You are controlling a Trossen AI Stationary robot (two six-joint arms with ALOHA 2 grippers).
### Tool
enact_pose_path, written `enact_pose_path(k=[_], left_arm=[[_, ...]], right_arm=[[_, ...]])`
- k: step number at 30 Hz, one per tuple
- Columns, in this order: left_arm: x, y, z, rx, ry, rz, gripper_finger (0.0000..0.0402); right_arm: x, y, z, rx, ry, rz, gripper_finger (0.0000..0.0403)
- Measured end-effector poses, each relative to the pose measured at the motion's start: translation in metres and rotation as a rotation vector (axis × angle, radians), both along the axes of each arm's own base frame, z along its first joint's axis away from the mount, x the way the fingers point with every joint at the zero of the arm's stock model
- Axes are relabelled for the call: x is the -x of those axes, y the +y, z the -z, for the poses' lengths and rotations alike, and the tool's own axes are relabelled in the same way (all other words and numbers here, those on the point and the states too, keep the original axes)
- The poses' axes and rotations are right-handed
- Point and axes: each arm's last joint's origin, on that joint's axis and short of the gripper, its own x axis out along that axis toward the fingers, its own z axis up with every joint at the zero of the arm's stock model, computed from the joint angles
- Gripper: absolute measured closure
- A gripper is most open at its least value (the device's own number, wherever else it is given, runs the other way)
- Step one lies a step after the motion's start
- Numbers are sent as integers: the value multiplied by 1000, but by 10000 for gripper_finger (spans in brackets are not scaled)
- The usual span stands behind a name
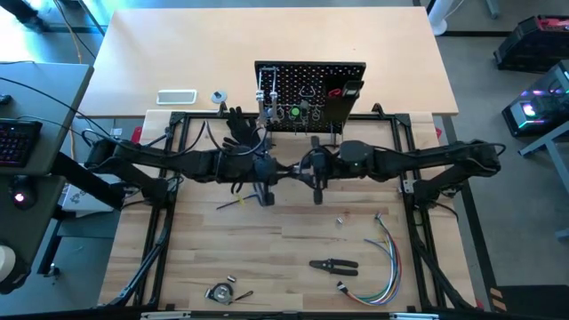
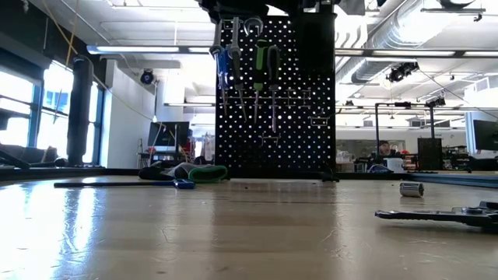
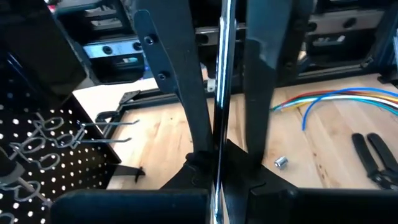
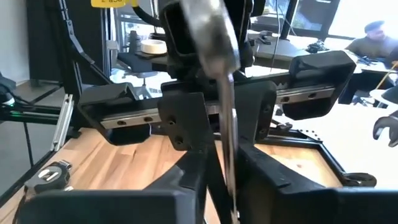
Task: Hang tools onto peg board
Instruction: Hang the silver wrench on the pegboard
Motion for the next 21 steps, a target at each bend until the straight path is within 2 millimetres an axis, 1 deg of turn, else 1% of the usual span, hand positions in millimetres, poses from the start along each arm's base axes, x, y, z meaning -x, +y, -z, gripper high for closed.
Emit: enact_pose_path(k=[4, 11, 15, 21], left_arm=[[0, 5, -1, 10, -14, 3, 399], [0, 10, -3, 22, -28, 20, 399], [-1, 16, -7, 40, -64, 28, 399], [9, 37, -16, 94, -87, -32, 399]], right_arm=[[4, 0, -4, 5, 2, 10, 302], [24, -1, -19, 7, 11, 24, 258], [27, -1, -18, 5, 44, 30, 251], [28, 3, -12, -11, 82, 20, 251]])
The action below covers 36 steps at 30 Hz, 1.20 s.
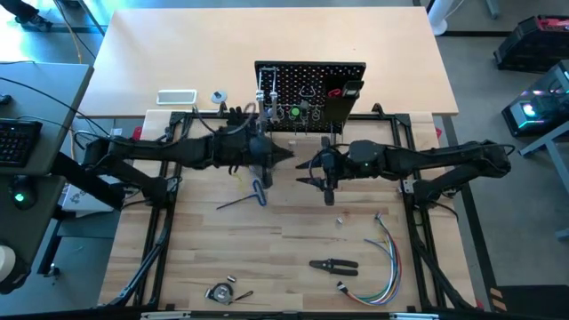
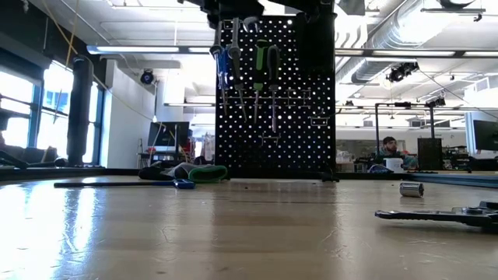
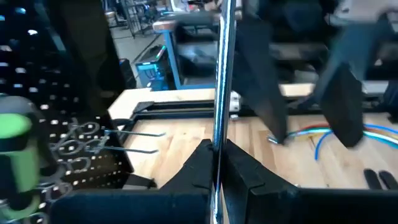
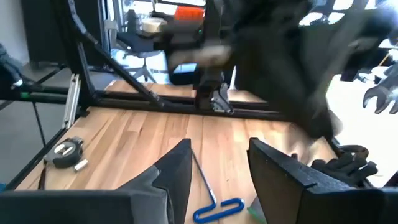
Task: Hang tools onto peg board
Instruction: Hang the silver wrench on the pegboard
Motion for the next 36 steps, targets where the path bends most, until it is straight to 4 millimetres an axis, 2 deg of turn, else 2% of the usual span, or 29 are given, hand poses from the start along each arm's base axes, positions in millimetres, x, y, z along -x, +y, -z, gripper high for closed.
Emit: enact_pose_path(k=[8, 23, 36], left_arm=[[24, 30, -11, 105, -74, -16, 399], [39, 81, -8, 272, -94, -46, 399], [48, 101, -7, 332, -103, -53, 399]], right_arm=[[0, 2, 1, 9, 8, -9, 251], [-1, 2, -3, 26, -33, -4, 251], [-1, 2, -3, 34, -34, -6, 251]])
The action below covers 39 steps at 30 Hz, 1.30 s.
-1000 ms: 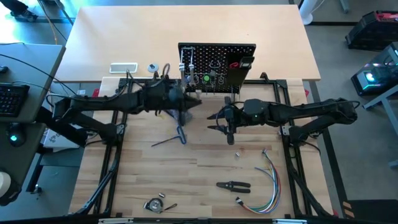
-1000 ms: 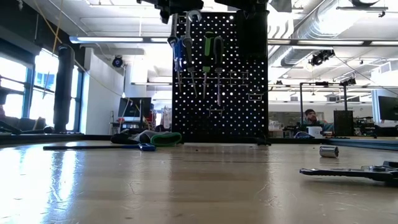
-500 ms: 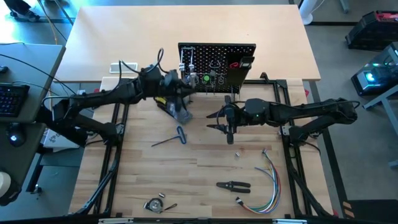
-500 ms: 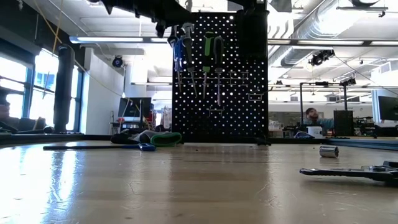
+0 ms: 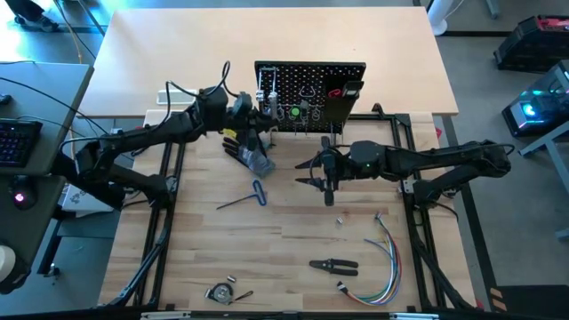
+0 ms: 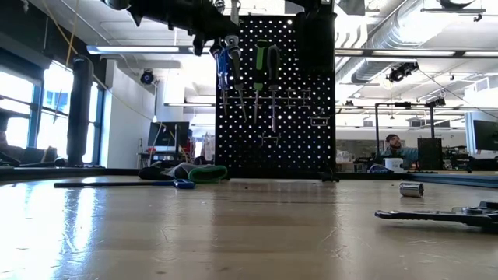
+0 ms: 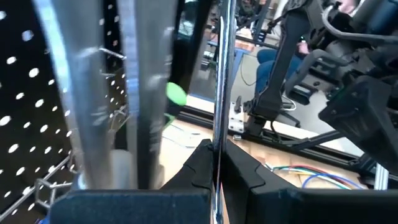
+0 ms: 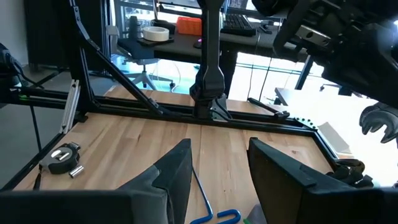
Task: Hang tools onto peg board
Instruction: Hang the silver wrench on the pegboard, then put the silver socket into the black bin on the pegboard
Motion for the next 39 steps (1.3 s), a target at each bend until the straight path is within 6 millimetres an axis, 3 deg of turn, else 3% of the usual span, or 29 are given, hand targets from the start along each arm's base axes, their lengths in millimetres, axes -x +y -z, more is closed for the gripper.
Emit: enact_pose_path(k=[8, 19, 32, 39], left_arm=[[1, 6, 4, 51, 12, -5, 397], [-10, 13, 18, 126, 30, 23, 355], [-8, 14, 19, 131, 45, -23, 236], [-3, 0, 24, 166, 163, 14, 210]], right_arm=[[0, 0, 0, 0, -3, 0, 251], [0, 0, -2, -2, -25, 0, 251], [0, 0, 2, -9, 18, 1, 251], [1, 0, 3, -7, 36, 1, 251]])
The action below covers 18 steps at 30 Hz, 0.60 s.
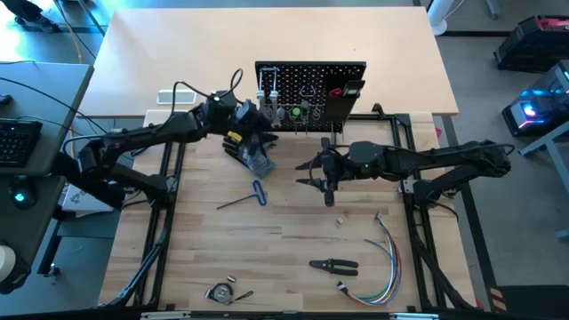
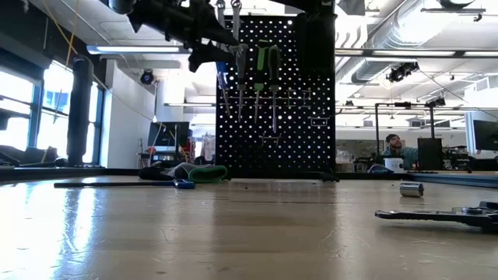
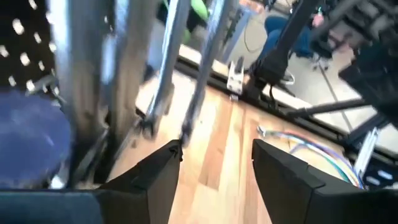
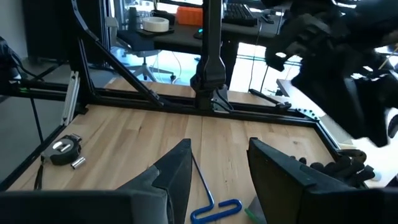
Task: Hang tools onto peg board
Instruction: Put the silver socket into the black bin on the pegboard
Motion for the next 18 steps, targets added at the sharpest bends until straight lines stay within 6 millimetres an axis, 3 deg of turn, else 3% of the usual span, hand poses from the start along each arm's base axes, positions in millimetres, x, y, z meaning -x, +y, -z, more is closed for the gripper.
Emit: enact_pose_path(k=[8, 18], left_arm=[[10, -25, 2, 8, 140, 28, 209], [12, -76, 12, -39, 341, 100, 209]], right_arm=[[2, 1, 6, 0, 67, -4, 251], [12, 13, 27, -63, 309, -16, 251]])
